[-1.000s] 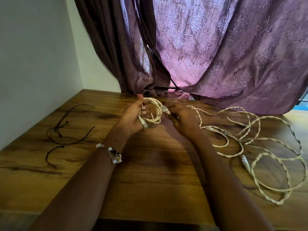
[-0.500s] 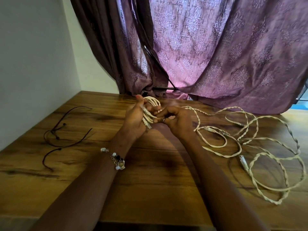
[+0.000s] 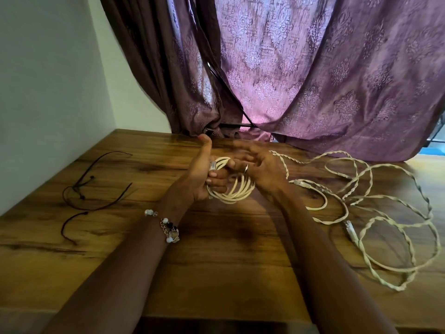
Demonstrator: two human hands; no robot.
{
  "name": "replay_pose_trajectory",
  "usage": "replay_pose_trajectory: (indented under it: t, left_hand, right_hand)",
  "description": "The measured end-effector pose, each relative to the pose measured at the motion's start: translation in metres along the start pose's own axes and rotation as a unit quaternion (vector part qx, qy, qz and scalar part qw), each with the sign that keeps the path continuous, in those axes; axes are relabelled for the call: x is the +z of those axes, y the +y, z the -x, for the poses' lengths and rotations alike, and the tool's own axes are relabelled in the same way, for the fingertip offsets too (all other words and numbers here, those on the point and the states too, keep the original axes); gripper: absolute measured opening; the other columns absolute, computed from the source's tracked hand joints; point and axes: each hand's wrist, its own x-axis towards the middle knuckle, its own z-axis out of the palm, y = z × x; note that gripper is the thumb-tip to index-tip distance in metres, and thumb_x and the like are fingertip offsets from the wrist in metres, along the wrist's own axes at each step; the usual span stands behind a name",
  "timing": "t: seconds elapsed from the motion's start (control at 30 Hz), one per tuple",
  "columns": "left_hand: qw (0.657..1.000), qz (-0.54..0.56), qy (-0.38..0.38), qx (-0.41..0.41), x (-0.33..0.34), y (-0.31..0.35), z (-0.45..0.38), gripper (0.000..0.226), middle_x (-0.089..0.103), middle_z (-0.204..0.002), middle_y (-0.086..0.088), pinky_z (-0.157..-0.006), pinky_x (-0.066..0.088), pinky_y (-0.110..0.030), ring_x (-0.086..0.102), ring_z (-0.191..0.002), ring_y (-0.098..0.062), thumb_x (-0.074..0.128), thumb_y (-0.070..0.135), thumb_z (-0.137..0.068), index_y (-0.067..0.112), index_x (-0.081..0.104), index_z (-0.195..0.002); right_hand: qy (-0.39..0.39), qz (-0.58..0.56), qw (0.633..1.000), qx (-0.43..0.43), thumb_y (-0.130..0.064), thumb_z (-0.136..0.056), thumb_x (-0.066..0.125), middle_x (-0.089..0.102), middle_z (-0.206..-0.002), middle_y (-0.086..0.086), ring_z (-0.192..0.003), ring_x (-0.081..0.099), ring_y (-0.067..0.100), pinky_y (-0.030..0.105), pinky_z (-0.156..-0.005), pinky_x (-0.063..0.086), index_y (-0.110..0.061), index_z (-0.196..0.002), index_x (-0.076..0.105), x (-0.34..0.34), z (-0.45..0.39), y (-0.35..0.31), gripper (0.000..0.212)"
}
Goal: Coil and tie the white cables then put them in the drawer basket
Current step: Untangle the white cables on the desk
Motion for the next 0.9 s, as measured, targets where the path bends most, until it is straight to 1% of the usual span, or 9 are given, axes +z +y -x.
replay_pose_trajectory:
  t: [0.1, 0.2, 0.3, 0.43, 0.5, 0.6, 0.73, 0.83, 0.9]
  left_hand:
    - [0.997, -0.014, 0.081, 0.007, -0.002, -0.001, -0.004, 0.088, 0.027, -0.032, 0.005, -0.039, 0.016, -0.009, 0.018, -0.023, -0.004, 0.008, 0.086, -0.075, 0.008, 0.044, -0.055]
    - [0.991, 0.020, 0.128, 0.017, -0.008, -0.001, -0.009, 0.089, 0.034, -0.034, 0.004, -0.035, 0.021, -0.007, 0.023, -0.024, -0.004, 0.010, 0.089, -0.073, 0.007, 0.045, -0.064]
    - [0.987, 0.050, 0.150, 0.042, -0.011, -0.001, -0.013, 0.093, 0.045, -0.038, 0.000, -0.032, 0.024, -0.007, 0.029, -0.023, -0.006, 0.016, 0.087, -0.076, 0.002, 0.055, -0.072]
    - [0.986, 0.108, 0.110, 0.068, -0.009, -0.005, -0.018, 0.103, 0.048, -0.044, -0.005, -0.038, 0.028, -0.011, 0.034, -0.028, -0.009, 0.017, 0.086, -0.077, -0.004, 0.062, -0.099]
    - [0.987, 0.110, 0.092, 0.068, -0.009, -0.009, -0.020, 0.107, 0.051, -0.048, -0.006, -0.042, 0.031, -0.016, 0.040, -0.036, -0.013, 0.014, 0.088, -0.074, -0.005, 0.062, -0.096]
    - [0.981, 0.131, 0.115, 0.083, -0.009, -0.010, -0.024, 0.111, 0.066, -0.078, -0.022, -0.061, 0.048, -0.031, 0.058, -0.065, -0.029, 0.015, 0.088, -0.075, -0.008, 0.066, -0.096]
    - [0.973, 0.183, 0.114, 0.086, -0.001, -0.006, -0.018, 0.101, 0.061, -0.115, -0.031, -0.072, 0.058, -0.048, 0.067, -0.089, -0.038, 0.026, 0.082, -0.079, -0.006, 0.050, -0.123]
    - [0.993, 0.018, 0.100, 0.061, 0.005, -0.001, -0.007, 0.075, 0.065, -0.109, -0.019, -0.087, 0.050, -0.049, 0.064, -0.095, -0.031, 0.036, 0.069, -0.086, 0.005, 0.053, -0.122]
    - [0.986, -0.131, 0.074, 0.064, 0.012, -0.006, -0.002, 0.043, 0.065, -0.104, -0.010, -0.093, 0.048, -0.047, 0.061, -0.095, -0.025, 0.049, 0.041, -0.094, 0.009, 0.053, -0.124]
  right_hand:
    - [-0.021, 0.153, 0.986, -0.060, -0.001, -0.089, 0.061, 0.069, -0.092, 0.002, -0.080, 0.064, 0.001, 0.019, -0.074, 0.051, -0.002, -0.112, 0.064, 0.009, 0.000, 0.002, 0.023]
    - [0.067, 0.229, 0.966, -0.095, -0.014, -0.090, 0.050, 0.067, -0.079, 0.000, -0.064, 0.059, 0.003, 0.030, -0.064, 0.051, -0.004, -0.093, 0.066, 0.026, 0.002, 0.011, 0.019]
    - [0.151, 0.204, 0.962, -0.099, -0.004, -0.090, 0.044, 0.063, -0.075, 0.006, -0.060, 0.059, 0.005, 0.035, -0.055, 0.053, -0.003, -0.088, 0.059, 0.043, 0.005, 0.013, 0.015]
    - [0.226, 0.117, 0.965, -0.064, 0.012, -0.094, 0.036, 0.055, -0.065, -0.001, -0.048, 0.056, -0.009, 0.009, -0.044, 0.042, -0.004, -0.090, 0.052, 0.056, 0.008, 0.006, 0.022]
    - [0.248, 0.110, 0.961, -0.054, 0.006, -0.093, 0.035, 0.061, -0.068, 0.003, -0.052, 0.061, 0.001, 0.020, -0.047, 0.050, -0.014, -0.085, 0.050, 0.056, 0.004, 0.013, 0.026]
    - [0.284, 0.155, 0.945, -0.047, -0.018, -0.085, 0.035, 0.066, -0.080, 0.011, -0.068, 0.066, 0.027, 0.045, -0.058, 0.056, -0.025, -0.084, 0.052, 0.053, -0.004, 0.026, 0.019]
    - [0.348, 0.181, 0.919, -0.037, -0.013, -0.092, 0.041, 0.066, -0.086, 0.021, -0.075, 0.056, 0.025, 0.029, -0.062, 0.036, -0.001, -0.094, 0.061, 0.044, -0.004, 0.018, 0.024]
    - [0.407, 0.159, 0.899, -0.019, -0.006, -0.096, 0.044, 0.065, -0.090, 0.023, -0.078, 0.051, 0.019, 0.029, -0.066, 0.035, 0.006, -0.095, 0.062, 0.028, -0.005, 0.016, 0.022]
    - [0.440, 0.155, 0.884, -0.008, -0.011, -0.097, 0.044, 0.066, -0.090, 0.020, -0.080, 0.055, 0.022, 0.030, -0.073, 0.041, 0.003, -0.094, 0.063, 0.020, -0.006, 0.018, 0.024]
